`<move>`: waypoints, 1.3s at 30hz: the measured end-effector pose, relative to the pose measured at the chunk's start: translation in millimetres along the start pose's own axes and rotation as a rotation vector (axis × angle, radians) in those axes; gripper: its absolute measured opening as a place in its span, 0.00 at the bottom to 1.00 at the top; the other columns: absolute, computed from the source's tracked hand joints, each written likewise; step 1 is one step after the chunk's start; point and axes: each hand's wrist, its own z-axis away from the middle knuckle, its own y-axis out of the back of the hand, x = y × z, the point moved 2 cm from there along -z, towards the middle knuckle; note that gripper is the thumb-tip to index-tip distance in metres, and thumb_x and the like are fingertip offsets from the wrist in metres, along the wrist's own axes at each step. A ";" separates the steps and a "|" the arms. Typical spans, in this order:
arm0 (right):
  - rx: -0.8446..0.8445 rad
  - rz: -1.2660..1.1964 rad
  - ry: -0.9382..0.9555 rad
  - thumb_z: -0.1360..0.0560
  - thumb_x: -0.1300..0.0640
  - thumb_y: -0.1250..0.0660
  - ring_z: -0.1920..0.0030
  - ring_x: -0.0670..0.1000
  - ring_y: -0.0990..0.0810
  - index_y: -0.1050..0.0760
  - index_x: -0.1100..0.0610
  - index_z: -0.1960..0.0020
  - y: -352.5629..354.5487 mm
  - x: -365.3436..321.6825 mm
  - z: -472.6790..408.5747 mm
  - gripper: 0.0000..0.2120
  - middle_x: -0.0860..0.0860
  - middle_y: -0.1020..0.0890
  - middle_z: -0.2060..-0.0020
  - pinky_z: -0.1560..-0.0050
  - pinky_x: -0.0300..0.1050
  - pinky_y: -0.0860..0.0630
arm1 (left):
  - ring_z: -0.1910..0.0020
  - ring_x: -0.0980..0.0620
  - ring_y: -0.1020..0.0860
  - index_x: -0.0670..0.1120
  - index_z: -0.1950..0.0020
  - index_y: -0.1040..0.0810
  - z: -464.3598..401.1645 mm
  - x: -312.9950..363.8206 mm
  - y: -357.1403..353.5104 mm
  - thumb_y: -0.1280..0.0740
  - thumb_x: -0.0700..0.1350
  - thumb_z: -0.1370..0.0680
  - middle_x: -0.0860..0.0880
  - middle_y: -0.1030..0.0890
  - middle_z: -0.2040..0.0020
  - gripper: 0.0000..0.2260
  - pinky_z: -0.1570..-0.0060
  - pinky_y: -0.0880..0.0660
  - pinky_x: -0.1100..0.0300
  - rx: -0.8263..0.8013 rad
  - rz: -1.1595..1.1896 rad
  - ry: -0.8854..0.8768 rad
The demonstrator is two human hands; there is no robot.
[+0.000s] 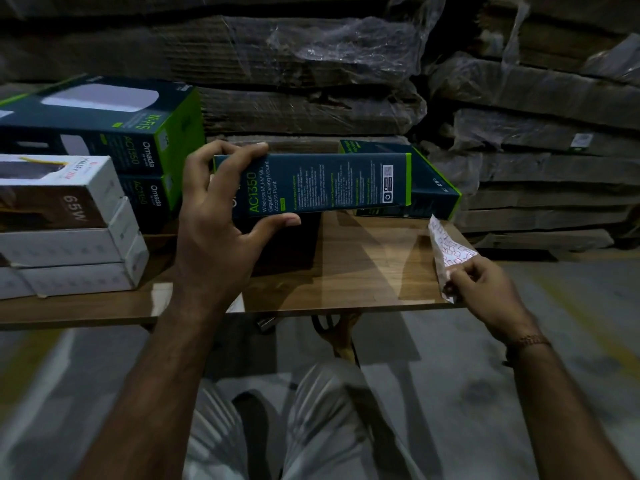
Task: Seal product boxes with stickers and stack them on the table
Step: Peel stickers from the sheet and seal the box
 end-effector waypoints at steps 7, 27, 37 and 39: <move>-0.043 0.128 0.075 0.21 0.58 0.27 0.49 0.54 0.17 0.19 0.58 0.56 -5.0 -7.2 -0.3 0.06 0.51 0.15 0.54 0.47 0.62 0.17 | 0.29 0.55 0.32 0.41 0.24 0.26 -0.1 -0.9 -1.3 0.19 0.50 0.26 0.36 0.31 0.28 0.35 0.29 0.32 0.71 0.006 -0.001 0.000; 0.054 -0.081 0.408 0.16 0.57 0.33 0.59 0.49 0.18 0.21 0.49 0.53 -8.1 -49.9 21.9 0.08 0.45 0.15 0.57 0.55 0.57 0.20 | 0.28 0.50 0.30 0.45 0.22 0.26 -2.4 -3.4 -1.3 0.19 0.50 0.27 0.40 0.31 0.27 0.35 0.28 0.32 0.69 -0.014 -0.003 0.024; 0.226 -0.121 0.979 0.14 0.61 0.35 0.58 0.50 0.20 0.24 0.61 0.45 -46.1 -156.1 71.1 0.03 0.50 0.20 0.57 0.56 0.48 0.22 | 0.28 0.54 0.31 0.48 0.22 0.28 -21.3 -4.5 5.3 0.24 0.56 0.25 0.44 0.33 0.27 0.34 0.29 0.32 0.72 -0.048 0.005 0.039; 0.240 -0.100 1.052 0.14 0.62 0.35 0.56 0.50 0.21 0.24 0.62 0.44 -55.9 -166.0 69.3 0.04 0.51 0.21 0.55 0.55 0.50 0.22 | 0.28 0.53 0.30 0.49 0.21 0.28 -27.8 -6.6 8.8 0.24 0.58 0.25 0.45 0.33 0.27 0.34 0.30 0.32 0.72 -0.064 0.005 0.047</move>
